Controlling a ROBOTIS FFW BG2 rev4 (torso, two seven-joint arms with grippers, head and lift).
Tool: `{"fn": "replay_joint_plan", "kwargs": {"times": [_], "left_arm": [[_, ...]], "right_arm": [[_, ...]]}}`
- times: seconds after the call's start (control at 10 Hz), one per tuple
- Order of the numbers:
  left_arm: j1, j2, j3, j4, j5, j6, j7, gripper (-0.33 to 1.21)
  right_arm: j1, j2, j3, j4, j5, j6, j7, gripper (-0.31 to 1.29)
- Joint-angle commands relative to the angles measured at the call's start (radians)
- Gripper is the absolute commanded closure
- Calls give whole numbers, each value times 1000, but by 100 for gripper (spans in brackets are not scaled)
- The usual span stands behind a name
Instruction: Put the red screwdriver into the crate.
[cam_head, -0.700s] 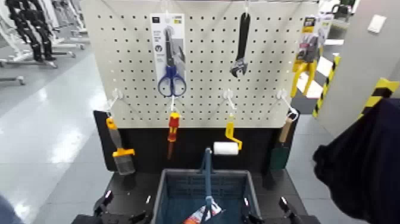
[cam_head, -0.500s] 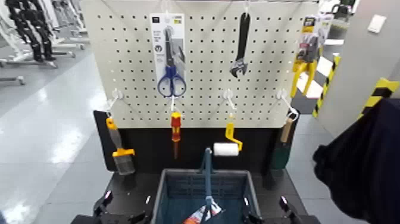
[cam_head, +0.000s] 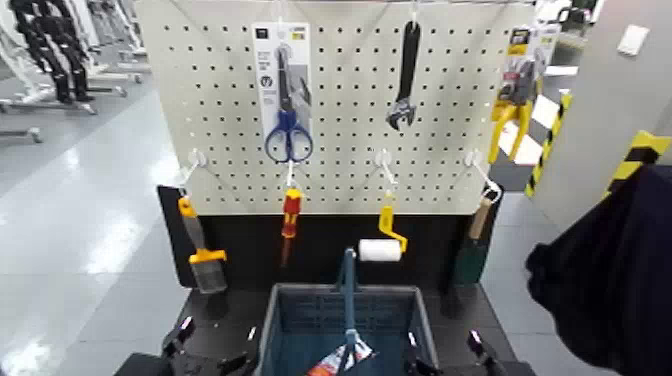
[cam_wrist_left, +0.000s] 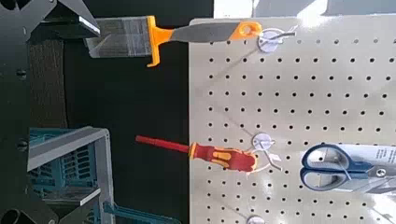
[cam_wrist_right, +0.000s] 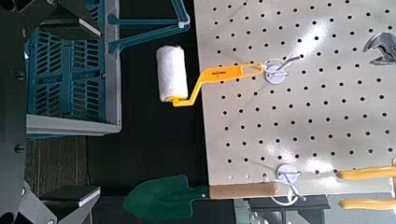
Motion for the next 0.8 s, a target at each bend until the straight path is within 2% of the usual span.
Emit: {"fn": "replay_joint_plan", "kwargs": {"times": [0.1, 0.4, 0.8], "left_arm": [[-55, -4, 36, 10, 14, 57, -90, 11], [-150, -2, 68, 28, 14, 150, -222, 11], [-311, 50, 31, 102, 32, 227, -339, 11]], "right_arm": [[-1, -1, 3, 5, -2, 0, 0, 13], [-3, -4, 4, 5, -5, -3, 0, 13], [-6, -4, 4, 10, -9, -9, 0, 13]]}}
